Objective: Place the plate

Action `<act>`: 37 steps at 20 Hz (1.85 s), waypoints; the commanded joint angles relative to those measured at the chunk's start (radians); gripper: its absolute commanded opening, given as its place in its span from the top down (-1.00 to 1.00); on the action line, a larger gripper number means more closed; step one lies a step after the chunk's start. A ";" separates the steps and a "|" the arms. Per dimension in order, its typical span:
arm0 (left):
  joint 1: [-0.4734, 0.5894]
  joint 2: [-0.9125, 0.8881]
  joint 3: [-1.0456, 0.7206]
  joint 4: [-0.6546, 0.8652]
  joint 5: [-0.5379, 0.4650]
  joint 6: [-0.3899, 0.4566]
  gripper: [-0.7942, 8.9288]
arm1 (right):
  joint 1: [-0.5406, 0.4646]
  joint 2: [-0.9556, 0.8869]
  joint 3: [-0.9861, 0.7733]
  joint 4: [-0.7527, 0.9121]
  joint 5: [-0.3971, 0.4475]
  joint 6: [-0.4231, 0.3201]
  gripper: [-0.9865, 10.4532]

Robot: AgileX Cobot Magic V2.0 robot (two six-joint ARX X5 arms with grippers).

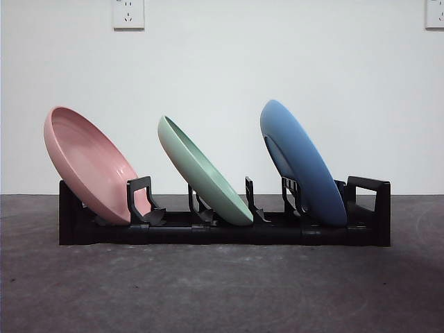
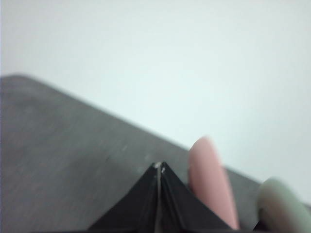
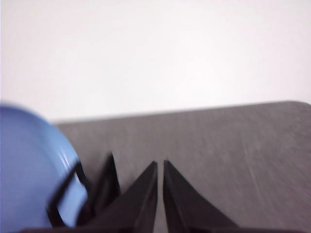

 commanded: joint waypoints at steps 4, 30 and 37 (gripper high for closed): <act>0.000 0.020 0.093 -0.121 0.005 -0.005 0.82 | 0.001 0.016 0.073 -0.070 -0.002 0.180 0.80; -0.020 0.752 0.927 -1.102 0.341 0.356 0.81 | 0.055 0.846 0.954 -0.868 -0.441 -0.022 0.80; -0.025 0.887 1.013 -1.139 0.341 0.383 0.17 | 0.119 1.035 1.099 -0.991 -0.383 -0.110 0.34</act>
